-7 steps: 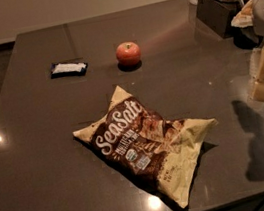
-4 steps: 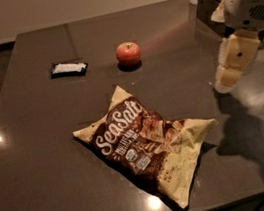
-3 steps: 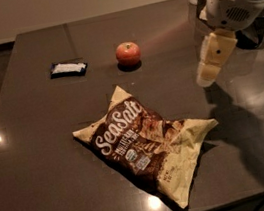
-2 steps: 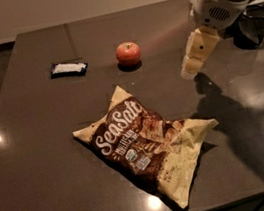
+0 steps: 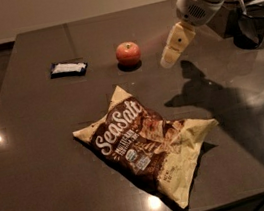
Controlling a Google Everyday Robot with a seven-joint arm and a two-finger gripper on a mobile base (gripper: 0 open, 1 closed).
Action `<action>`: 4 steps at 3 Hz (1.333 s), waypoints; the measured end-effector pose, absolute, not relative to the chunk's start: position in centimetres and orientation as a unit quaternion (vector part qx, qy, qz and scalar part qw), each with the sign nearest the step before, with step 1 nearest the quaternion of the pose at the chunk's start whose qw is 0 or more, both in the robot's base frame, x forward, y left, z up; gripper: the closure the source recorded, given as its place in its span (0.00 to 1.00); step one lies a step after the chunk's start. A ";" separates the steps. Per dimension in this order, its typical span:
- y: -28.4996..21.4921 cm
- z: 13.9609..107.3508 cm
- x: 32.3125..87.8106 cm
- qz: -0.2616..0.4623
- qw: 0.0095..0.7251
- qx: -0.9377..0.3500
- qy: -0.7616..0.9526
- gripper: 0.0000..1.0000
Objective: Pick apple
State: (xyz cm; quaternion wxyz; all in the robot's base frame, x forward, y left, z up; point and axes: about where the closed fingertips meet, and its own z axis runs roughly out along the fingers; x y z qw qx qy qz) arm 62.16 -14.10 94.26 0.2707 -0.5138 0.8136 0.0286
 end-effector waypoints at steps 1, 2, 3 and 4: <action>-13.7 93.3 65.0 0.040 0.285 -0.498 0.818 0.00; -12.8 91.9 67.1 0.047 0.299 -0.494 0.815 0.00; -11.9 90.4 69.3 0.056 0.304 -0.492 0.814 0.00; -10.8 89.2 71.1 0.075 0.307 -0.487 0.814 0.00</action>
Offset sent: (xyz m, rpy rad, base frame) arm 0.0784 0.0220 -0.0376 0.1084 -0.0583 -0.0260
